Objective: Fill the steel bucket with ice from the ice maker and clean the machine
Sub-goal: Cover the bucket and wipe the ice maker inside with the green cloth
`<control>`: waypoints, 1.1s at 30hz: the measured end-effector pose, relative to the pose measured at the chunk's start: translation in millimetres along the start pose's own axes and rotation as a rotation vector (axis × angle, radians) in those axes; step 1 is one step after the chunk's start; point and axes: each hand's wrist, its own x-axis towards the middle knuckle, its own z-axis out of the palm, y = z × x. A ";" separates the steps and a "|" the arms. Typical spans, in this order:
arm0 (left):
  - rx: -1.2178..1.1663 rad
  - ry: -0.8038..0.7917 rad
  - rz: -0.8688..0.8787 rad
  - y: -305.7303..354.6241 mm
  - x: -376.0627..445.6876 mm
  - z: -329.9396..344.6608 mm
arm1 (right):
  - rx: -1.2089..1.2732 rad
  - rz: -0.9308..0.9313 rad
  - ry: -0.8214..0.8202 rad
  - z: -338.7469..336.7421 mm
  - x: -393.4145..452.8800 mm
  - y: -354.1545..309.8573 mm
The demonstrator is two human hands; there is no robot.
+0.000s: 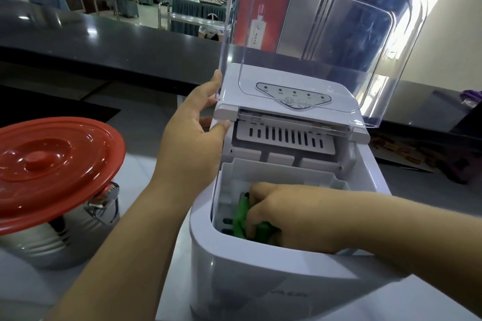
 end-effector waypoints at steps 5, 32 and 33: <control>0.012 0.004 0.002 -1.9 0.6 0.6 | -0.004 -0.005 -0.011 -0.3 -0.2 1.3; 0.004 0.012 0.002 -2.2 1.3 0.0 | -0.279 -0.022 0.209 -4.4 1.7 1.9; 0.001 0.011 0.002 -2.1 1.4 0.1 | -0.266 0.000 0.187 -5.8 -1.8 2.0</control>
